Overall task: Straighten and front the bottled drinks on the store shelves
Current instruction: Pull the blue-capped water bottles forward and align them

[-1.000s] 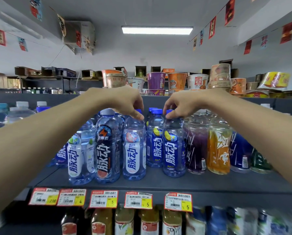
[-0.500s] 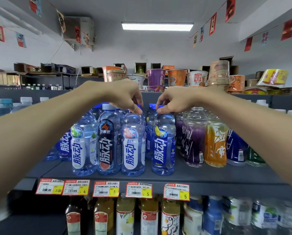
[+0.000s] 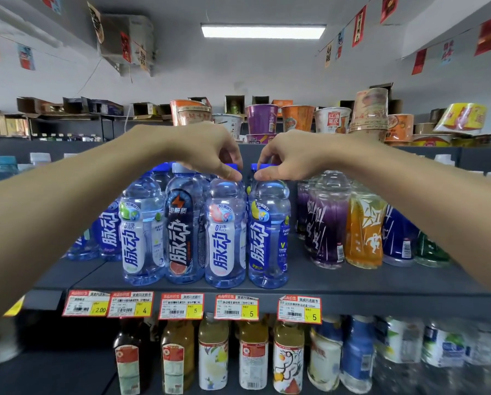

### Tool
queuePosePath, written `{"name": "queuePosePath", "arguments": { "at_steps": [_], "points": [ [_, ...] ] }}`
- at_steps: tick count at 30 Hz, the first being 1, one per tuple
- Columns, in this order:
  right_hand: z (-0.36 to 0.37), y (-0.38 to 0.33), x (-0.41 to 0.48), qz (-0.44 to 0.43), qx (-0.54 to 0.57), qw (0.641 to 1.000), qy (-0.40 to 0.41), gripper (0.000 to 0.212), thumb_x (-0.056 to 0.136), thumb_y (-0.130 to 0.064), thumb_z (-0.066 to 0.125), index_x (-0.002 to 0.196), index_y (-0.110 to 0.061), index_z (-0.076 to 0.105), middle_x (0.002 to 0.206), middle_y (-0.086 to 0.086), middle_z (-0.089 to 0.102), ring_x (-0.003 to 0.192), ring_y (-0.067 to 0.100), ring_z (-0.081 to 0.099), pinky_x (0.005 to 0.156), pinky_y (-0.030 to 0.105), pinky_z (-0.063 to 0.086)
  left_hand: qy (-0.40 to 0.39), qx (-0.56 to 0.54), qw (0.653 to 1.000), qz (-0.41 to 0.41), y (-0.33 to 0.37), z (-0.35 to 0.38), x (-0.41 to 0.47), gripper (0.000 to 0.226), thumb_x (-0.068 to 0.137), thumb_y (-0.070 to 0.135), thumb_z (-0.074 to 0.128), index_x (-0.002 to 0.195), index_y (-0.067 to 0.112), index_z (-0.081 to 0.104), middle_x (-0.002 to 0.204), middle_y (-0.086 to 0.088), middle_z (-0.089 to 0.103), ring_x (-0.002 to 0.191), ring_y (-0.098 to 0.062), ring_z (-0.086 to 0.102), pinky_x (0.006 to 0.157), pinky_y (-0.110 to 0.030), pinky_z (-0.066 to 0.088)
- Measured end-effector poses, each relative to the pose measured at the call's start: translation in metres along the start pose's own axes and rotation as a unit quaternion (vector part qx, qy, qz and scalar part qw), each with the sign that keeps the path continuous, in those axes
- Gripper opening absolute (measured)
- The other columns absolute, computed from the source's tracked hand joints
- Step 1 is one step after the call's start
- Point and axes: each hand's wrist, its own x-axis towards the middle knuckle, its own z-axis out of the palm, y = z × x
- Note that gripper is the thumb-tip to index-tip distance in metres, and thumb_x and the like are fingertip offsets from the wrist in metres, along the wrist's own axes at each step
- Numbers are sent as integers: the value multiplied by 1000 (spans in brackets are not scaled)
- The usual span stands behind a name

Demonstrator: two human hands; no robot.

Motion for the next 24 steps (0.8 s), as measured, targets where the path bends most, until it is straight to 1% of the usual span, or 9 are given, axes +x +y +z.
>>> {"name": "queuePosePath", "arguments": {
  "at_steps": [1, 3, 6, 7, 11, 15, 18, 20, 24],
  "points": [
    [-2, 0, -1, 0, -7, 1000, -11, 46, 91, -64, 59, 115, -26, 69, 84, -8, 70, 75, 0, 60, 64, 17, 40, -18, 3, 1000, -1, 0, 0, -1, 58, 75, 64, 70, 121, 29, 68, 113, 7, 71, 101, -12, 66, 97, -37, 52],
    [-5, 0, -5, 13, -8, 997, -73, 63, 81, -75, 62, 123, -28, 61, 91, -4, 73, 81, 8, 67, 73, 24, 49, -59, 20, 998, -6, 2, 1, -3, 81, 60, 76, 69, 128, 34, 61, 120, 10, 63, 109, -13, 59, 97, -34, 46],
    [2, -1, -7, 32, -2, 991, -128, 83, 68, -76, 74, 131, -30, 47, 104, 1, 72, 92, 20, 70, 89, 42, 55, -57, 39, 998, -8, 3, 8, -4, 89, 49, 76, 73, 128, 37, 58, 115, 9, 61, 108, -16, 54, 89, -31, 40],
    [5, 0, -8, 29, 9, 992, -122, 84, 68, -72, 77, 134, -30, 44, 105, 0, 70, 93, 20, 69, 89, 42, 54, -46, 33, 998, -6, 2, 10, -4, 88, 49, 75, 74, 126, 37, 59, 111, 8, 62, 106, -17, 55, 87, -31, 39],
    [9, 4, -12, 18, 66, 993, -101, 80, 74, -59, 80, 139, -33, 42, 103, -6, 64, 88, 12, 63, 74, 28, 48, -20, 13, 1000, 0, 1, 12, -5, 86, 51, 73, 75, 126, 34, 60, 90, 18, 55, 90, -10, 55, 78, -28, 36],
    [11, 4, -8, 21, 87, 990, -105, 76, 75, -53, 83, 137, -36, 43, 102, -9, 61, 86, 13, 63, 69, 26, 44, -5, 14, 1000, -2, 1, 15, -7, 90, 51, 75, 74, 128, 32, 60, 104, 13, 57, 100, -15, 52, 82, -29, 36],
    [11, 4, -6, 26, 91, 990, -101, 76, 75, -53, 83, 137, -37, 42, 99, -14, 58, 82, 4, 59, 66, 23, 40, -9, 11, 1000, -2, 1, 18, -7, 95, 50, 76, 72, 131, 29, 59, 116, 4, 61, 104, -18, 55, 87, -33, 45],
    [11, 5, -6, 30, 90, 991, -99, 77, 75, -53, 83, 138, -36, 41, 96, -17, 55, 78, 0, 55, 65, 20, 38, -12, 14, 1000, -6, 2, 18, -8, 96, 49, 78, 70, 131, 28, 58, 116, 1, 62, 102, -20, 57, 93, -41, 50],
    [13, 5, -6, 26, 78, 992, -95, 80, 76, -54, 82, 141, -36, 39, 96, -12, 59, 74, -2, 55, 67, 23, 39, -7, 17, 1000, -4, 2, 19, -10, 93, 49, 80, 69, 127, 30, 59, 107, -1, 64, 94, -19, 59, 90, -43, 52]
  ]
}}
